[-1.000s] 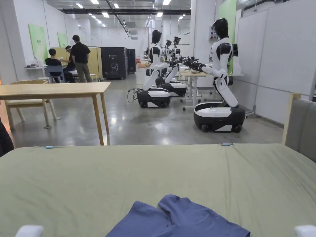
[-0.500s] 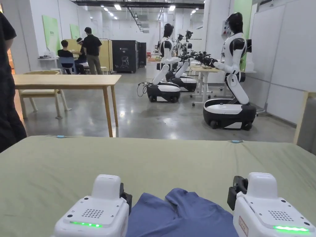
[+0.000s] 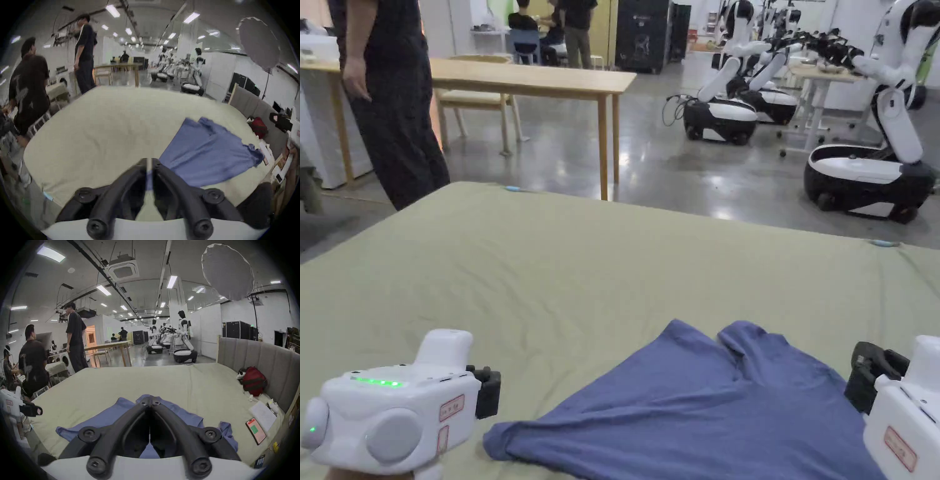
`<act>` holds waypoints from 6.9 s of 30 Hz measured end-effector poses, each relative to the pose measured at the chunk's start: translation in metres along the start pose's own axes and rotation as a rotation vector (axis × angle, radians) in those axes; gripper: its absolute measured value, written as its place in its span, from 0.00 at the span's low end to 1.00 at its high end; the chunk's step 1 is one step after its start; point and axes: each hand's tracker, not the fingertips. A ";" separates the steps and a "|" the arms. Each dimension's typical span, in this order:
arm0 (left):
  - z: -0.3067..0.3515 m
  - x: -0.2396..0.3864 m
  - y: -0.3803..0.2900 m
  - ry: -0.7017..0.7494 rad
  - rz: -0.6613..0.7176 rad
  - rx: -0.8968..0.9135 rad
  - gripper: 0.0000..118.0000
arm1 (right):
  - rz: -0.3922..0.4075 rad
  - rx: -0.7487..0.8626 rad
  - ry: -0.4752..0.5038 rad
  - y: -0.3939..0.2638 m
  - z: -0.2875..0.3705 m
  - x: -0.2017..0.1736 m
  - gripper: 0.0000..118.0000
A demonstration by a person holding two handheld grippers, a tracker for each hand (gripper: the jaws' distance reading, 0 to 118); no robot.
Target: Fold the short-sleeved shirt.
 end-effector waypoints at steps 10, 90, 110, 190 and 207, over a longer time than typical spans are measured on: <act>-0.103 -0.016 -0.032 -0.080 -0.065 -0.290 0.94 | 0.013 -0.096 0.019 -0.020 -0.029 -0.023 0.00; 0.085 0.140 0.403 0.131 -0.109 0.505 0.05 | 0.070 0.400 -0.041 0.389 -0.018 0.098 0.06; -0.041 0.114 0.326 0.158 -0.008 0.390 0.05 | 0.068 0.303 -0.097 0.264 -0.118 0.117 0.06; -0.026 0.036 -0.077 -0.012 -0.086 -0.168 0.04 | 0.011 -0.404 -0.198 -0.104 0.102 0.123 0.03; -0.011 0.086 -0.073 -0.015 -0.112 -0.160 0.04 | 0.053 -0.696 -0.049 -0.156 0.048 0.150 0.50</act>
